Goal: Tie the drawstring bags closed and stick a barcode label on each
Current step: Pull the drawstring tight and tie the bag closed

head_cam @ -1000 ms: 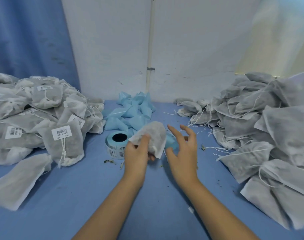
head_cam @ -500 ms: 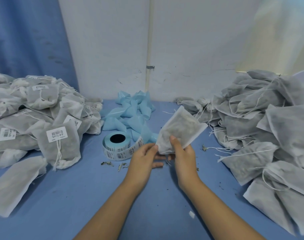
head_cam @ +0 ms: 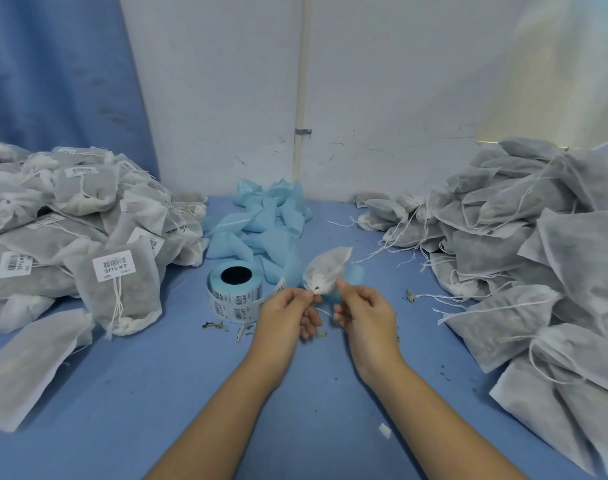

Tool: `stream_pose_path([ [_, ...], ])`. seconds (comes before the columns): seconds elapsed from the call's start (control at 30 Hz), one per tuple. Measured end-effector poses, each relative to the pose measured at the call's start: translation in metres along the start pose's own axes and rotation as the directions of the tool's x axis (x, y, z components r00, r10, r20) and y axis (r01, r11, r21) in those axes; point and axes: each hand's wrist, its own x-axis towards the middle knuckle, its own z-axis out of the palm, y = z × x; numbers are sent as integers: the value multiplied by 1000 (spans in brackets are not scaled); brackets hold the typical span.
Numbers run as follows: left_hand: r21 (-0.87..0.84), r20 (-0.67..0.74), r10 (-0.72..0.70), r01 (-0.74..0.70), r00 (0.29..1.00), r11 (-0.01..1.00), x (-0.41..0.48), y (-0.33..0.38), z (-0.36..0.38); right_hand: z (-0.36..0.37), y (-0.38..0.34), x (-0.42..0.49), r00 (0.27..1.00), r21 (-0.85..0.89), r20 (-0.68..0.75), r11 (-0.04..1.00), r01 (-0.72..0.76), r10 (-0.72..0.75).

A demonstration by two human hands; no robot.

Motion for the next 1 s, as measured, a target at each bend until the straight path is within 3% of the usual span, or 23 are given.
stream_pose_path([
  [0.13,-45,4,20,-19,1000,999,0,1,1,5,4,-7,987,-206,143,973,104,-76],
  [0.23,-31,25,0,1,1000,1000,0,2,2,7,4,-10,966,-237,246,962,137,-77],
  [0.4,63,91,-17,11,996,998,-2,2,6,4,-1,-12,969,-156,246,986,66,-26],
  [0.53,67,99,-20,14,995,998,-3,1,10,4,-2,-10,992,-144,121,989,-16,34],
  [0.73,136,51,-50,43,997,990,1,1,16,4,-11,-4,983,158,9,971,-182,183],
  [0.9,149,-6,-50,50,999,988,-3,-3,22,1,-12,-2,977,206,51,955,-215,209],
  [1.0,344,-25,101,-87,995,935,-6,-9,14,0,-12,-2,972,183,130,959,-217,195],
])
